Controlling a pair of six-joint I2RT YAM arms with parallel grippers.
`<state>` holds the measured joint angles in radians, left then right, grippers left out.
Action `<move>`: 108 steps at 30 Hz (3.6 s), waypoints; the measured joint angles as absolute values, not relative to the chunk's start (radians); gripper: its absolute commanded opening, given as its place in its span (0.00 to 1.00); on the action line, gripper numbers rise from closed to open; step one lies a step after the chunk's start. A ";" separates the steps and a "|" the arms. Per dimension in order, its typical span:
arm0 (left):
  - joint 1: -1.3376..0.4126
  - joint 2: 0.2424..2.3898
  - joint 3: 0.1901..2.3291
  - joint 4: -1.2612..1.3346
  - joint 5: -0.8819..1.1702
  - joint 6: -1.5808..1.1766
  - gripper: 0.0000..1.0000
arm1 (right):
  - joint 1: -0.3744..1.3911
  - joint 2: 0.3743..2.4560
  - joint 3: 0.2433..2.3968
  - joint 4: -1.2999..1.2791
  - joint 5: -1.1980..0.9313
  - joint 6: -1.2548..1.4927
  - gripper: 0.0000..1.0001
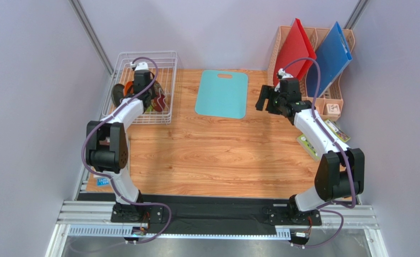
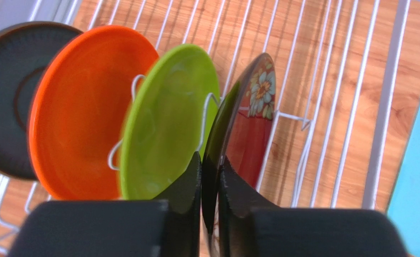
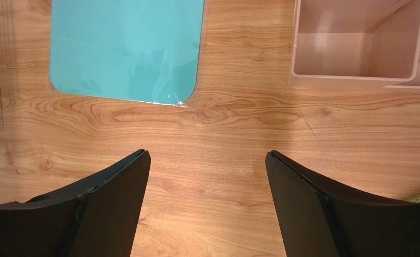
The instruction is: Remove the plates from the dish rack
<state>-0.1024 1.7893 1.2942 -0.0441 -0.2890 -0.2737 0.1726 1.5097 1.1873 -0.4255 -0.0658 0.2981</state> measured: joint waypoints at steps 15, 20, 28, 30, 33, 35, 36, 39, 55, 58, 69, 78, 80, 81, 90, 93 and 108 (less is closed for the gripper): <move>-0.108 1.788 1.276 -0.030 -0.293 -0.179 0.00 | 0.173 1.510 1.189 -0.429 -0.065 0.298 0.87; -0.128 1.767 1.276 -0.062 -0.327 -0.132 0.00 | 0.173 1.510 1.189 -0.429 -0.065 0.299 0.88; -0.194 1.690 1.276 -0.085 -0.485 -0.039 0.00 | 0.173 1.510 1.189 -0.432 -0.066 0.299 0.89; -0.204 1.683 1.276 -0.086 -0.508 -0.025 0.00 | 0.173 1.510 1.189 -0.435 -0.066 0.299 0.89; -0.221 1.671 1.276 -0.090 -0.542 -0.011 0.00 | 0.173 1.508 1.189 -0.445 -0.067 0.299 0.89; -0.226 1.651 1.276 -0.106 -0.552 -0.011 0.00 | 0.173 1.503 1.189 -0.455 -0.067 0.299 0.90; -0.226 1.636 1.276 -0.118 -0.553 -0.012 0.00 | 0.173 1.497 1.189 -0.457 -0.067 0.299 0.90; -0.225 1.560 1.276 -0.170 -0.549 -0.021 0.00 | 0.173 1.473 1.189 -0.459 -0.071 0.299 0.90; -0.219 1.271 1.163 -0.249 0.056 -0.295 0.00 | 0.173 1.362 1.127 -0.392 -0.255 0.351 0.88; -0.223 1.273 1.065 -0.171 0.226 -0.392 0.00 | 0.176 1.346 1.078 -0.342 -0.330 0.386 0.87; -0.278 1.351 0.881 0.104 0.495 -0.638 0.00 | 0.290 1.364 0.995 -0.225 -0.456 0.448 0.85; -0.336 1.411 0.860 0.233 0.535 -0.709 0.00 | 0.379 1.475 0.995 -0.148 -0.496 0.483 0.77; -0.337 1.418 0.853 0.246 0.534 -0.717 0.00 | 0.379 1.486 0.995 -0.126 -0.512 0.489 0.76; -0.337 1.422 0.849 0.255 0.534 -0.721 0.00 | 0.379 1.492 0.995 -0.113 -0.524 0.494 0.76; -0.358 1.480 0.812 0.357 0.551 -0.776 0.00 | 0.379 1.565 0.991 -0.006 -0.617 0.527 0.36; -0.357 1.495 0.794 0.389 0.561 -0.796 0.00 | 0.375 1.567 0.973 0.010 -0.610 0.524 0.00; -0.365 1.433 0.800 0.245 0.418 -0.633 0.94 | 0.311 1.450 0.948 -0.138 -0.508 0.515 0.00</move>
